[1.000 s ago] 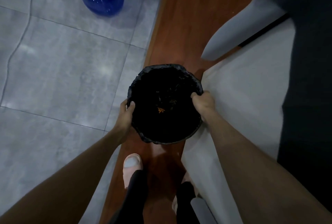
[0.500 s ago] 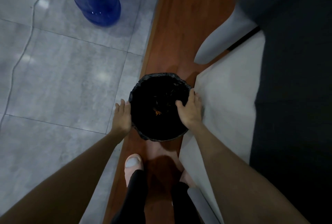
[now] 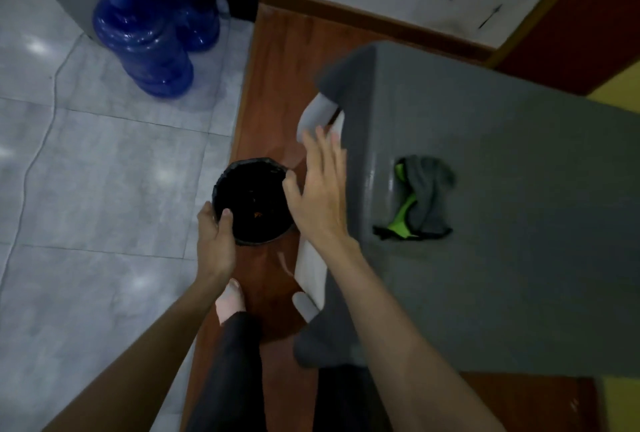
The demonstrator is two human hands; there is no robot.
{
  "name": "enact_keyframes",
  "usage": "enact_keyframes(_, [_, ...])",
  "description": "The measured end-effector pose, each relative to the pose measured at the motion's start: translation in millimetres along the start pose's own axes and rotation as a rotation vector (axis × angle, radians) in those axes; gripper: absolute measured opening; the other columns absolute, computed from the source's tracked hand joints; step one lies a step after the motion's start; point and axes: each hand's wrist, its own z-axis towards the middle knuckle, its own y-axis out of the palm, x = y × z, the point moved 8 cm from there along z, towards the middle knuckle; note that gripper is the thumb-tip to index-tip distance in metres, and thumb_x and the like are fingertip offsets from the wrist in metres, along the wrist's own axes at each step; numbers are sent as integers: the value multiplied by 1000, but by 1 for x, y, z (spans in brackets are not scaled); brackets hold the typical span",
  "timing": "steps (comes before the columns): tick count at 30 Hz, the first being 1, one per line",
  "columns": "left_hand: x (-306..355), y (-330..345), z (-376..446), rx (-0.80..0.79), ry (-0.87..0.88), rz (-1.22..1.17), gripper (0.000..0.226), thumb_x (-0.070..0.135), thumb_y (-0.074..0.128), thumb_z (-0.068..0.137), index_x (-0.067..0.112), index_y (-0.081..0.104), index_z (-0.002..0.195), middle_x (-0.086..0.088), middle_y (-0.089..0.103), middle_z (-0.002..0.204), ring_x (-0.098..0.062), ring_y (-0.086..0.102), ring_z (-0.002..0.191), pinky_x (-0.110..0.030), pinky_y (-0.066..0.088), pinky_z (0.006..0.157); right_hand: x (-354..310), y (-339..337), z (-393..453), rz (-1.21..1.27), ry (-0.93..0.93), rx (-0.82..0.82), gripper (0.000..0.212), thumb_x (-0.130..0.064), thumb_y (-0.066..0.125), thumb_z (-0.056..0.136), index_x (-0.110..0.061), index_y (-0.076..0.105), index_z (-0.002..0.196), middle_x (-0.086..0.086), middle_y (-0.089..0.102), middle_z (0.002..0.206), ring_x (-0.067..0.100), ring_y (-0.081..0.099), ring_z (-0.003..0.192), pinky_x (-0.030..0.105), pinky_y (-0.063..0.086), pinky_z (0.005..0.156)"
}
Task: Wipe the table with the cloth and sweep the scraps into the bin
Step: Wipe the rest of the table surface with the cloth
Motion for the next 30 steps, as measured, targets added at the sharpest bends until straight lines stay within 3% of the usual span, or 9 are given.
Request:
enact_keyframes(4, [31, 29, -51, 64, 86, -116, 57, 35, 37, 105, 23, 14, 156, 9, 25, 156, -3, 28, 136, -20, 26, 105, 50, -88, -13, -313, 59, 215, 58, -38, 51, 95, -19, 37, 148, 11, 31, 157, 33, 20, 147, 51, 12, 120])
enact_keyframes(7, [40, 57, -88, 137, 134, -99, 56, 34, 38, 105, 20, 17, 155, 6, 25, 158, -1, 25, 137, -19, 23, 108, 119, -113, -25, -358, 333, 151, 67, -50, 49, 94, -23, 28, 151, 14, 24, 158, 36, 23, 143, 53, 24, 112])
enact_keyframes(9, [42, 78, -111, 179, 148, -95, 55, 32, 39, 105, 17, 21, 155, 1, 26, 160, -9, 25, 144, -25, 22, 115, 144, -114, -30, -373, 374, 60, 70, -46, 56, 91, -19, 28, 149, 17, 28, 154, 38, 31, 134, 52, 33, 104])
enact_keyframes(15, [35, 124, -167, 185, 211, 102, 52, 41, 31, 104, 23, 25, 153, 3, 20, 163, -14, 14, 151, -34, 12, 122, 151, -115, -23, -250, 256, -73, 54, -8, 62, 89, -20, 44, 138, 15, 32, 150, 34, 31, 129, 46, 40, 105])
enact_keyframes(18, [22, 128, -191, 256, 223, 238, 48, 41, 25, 105, 25, 30, 151, 5, 20, 162, -11, 8, 151, -39, 5, 124, 131, -122, -40, -37, 7, -82, 53, 0, 61, 84, -17, 51, 133, 12, 41, 144, 31, 35, 127, 37, 34, 108])
enact_keyframes(21, [1, 137, -210, 293, 179, 350, 51, 39, 19, 105, 20, 30, 152, 3, 20, 163, -11, 4, 152, -37, -3, 123, 104, -108, -90, -128, -291, -197, 50, -29, 52, 84, -25, 50, 133, 7, 39, 148, 30, 38, 127, 41, 31, 107])
enact_keyframes(24, [-9, 143, -214, 312, 161, 412, 55, 39, 19, 105, 15, 26, 154, -2, 22, 162, -15, 7, 152, -40, 1, 124, 101, -74, -122, -312, -289, -322, 52, -57, 34, 93, -39, 43, 141, 2, 30, 157, 32, 35, 133, 50, 35, 101])
enact_keyframes(27, [-10, 139, -214, 383, 178, 439, 55, 39, 21, 105, 12, 28, 153, -4, 30, 160, -18, 17, 150, -42, 7, 123, 106, -75, -124, -383, -394, -186, 40, -41, 48, 96, -32, 56, 134, 4, 51, 144, 32, 56, 113, 45, 50, 83])
enact_keyframes(30, [-11, 137, -214, 401, 185, 433, 54, 38, 22, 105, 13, 31, 152, -4, 33, 158, -19, 20, 150, -44, 8, 123, 146, -108, -118, -420, -527, -25, 40, -11, 64, 90, -15, 62, 129, 13, 61, 132, 34, 60, 92, 45, 55, 76])
